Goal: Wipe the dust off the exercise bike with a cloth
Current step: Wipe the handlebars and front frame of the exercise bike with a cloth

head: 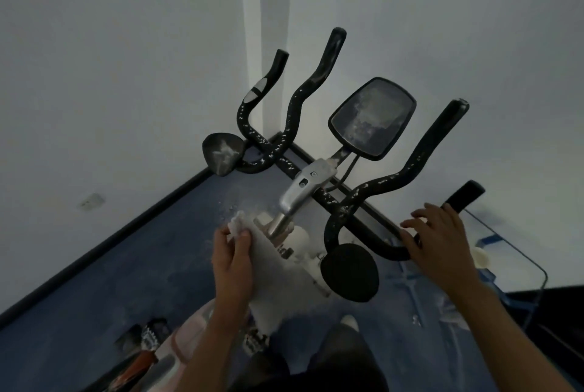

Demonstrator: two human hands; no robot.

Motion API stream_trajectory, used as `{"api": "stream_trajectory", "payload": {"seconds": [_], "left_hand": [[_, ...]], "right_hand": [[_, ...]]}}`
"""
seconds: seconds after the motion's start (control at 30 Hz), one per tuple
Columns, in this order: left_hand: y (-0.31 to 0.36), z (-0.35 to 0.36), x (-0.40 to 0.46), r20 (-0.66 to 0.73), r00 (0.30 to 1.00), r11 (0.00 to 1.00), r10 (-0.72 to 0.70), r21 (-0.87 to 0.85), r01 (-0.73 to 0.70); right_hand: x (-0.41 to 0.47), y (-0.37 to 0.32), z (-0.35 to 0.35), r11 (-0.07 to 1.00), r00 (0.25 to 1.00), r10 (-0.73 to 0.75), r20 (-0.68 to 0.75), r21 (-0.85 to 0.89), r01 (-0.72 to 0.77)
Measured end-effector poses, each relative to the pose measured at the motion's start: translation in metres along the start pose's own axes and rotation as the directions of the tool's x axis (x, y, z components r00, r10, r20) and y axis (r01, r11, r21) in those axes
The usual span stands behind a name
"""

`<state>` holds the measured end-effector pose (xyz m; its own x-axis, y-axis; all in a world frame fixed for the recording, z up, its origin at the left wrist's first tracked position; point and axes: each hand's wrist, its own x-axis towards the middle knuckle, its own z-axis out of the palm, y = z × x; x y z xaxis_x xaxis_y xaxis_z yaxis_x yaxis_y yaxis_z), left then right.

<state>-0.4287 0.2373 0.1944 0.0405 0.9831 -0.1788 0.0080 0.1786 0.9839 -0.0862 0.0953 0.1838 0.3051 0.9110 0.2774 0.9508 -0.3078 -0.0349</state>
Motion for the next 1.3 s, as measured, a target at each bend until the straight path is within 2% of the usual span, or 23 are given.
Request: {"api": "stream_trajectory", "payload": {"seconds": [0.1, 0.2, 0.27, 0.37, 0.47, 0.57, 0.63, 0.7, 1.03, 1.2, 1.3], "left_hand": [[0.000, 0.006, 0.016, 0.131, 0.990, 0.984, 0.043, 0.167, -0.065], [0.001, 0.026, 0.029, 0.263, 0.963, 0.964, 0.055, 0.237, -0.119], [0.004, 0.044, 0.041, 0.316, 0.942, 0.936, 0.116, 0.283, -0.210], [0.003, 0.070, 0.060, 0.365, 0.885, 0.841, 0.288, 0.345, -0.416], [0.004, 0.092, 0.068, 0.417, 0.839, 0.759, 0.350, 0.399, -0.514], [0.003, 0.108, 0.069, 0.506, 0.735, 0.581, 0.451, 0.459, -0.672], [0.001, 0.117, 0.069, 0.584, 0.663, 0.453, 0.469, 0.485, -0.748], [-0.003, 0.122, 0.066, 0.618, 0.651, 0.411, 0.440, 0.507, -0.758], [-0.003, 0.123, 0.058, 0.591, 0.679, 0.492, 0.434, 0.476, -0.729], [-0.011, 0.113, 0.059, 0.589, 0.681, 0.477, 0.434, 0.491, -0.729], [-0.019, 0.097, 0.044, 0.443, 0.816, 0.633, 0.370, 0.523, -0.571]], "right_hand": [[-0.001, -0.008, 0.002, 0.999, 1.000, 0.004, 0.005, -0.037, -0.004], [0.002, -0.012, 0.004, 0.998, 1.000, 0.021, -0.001, -0.051, -0.021], [0.005, -0.010, 0.005, 0.998, 1.000, 0.015, -0.016, -0.053, -0.016], [0.008, -0.010, 0.005, 0.999, 0.999, 0.013, -0.051, -0.040, -0.015], [0.008, -0.014, 0.007, 0.999, 0.992, 0.043, -0.115, -0.013, -0.045], [0.010, -0.018, 0.011, 0.995, 0.979, 0.102, -0.175, 0.030, -0.098], [0.010, -0.020, 0.014, 0.992, 0.971, 0.121, -0.205, 0.049, -0.113], [0.010, -0.019, 0.016, 0.992, 0.964, 0.120, -0.237, 0.071, -0.106], [0.010, -0.016, 0.024, 0.986, 0.941, 0.124, -0.316, 0.146, -0.081], [0.010, -0.015, 0.025, 0.986, 0.936, 0.116, -0.332, 0.152, -0.068], [0.010, -0.015, 0.027, 0.986, 0.934, 0.121, -0.337, 0.153, -0.073]]}}
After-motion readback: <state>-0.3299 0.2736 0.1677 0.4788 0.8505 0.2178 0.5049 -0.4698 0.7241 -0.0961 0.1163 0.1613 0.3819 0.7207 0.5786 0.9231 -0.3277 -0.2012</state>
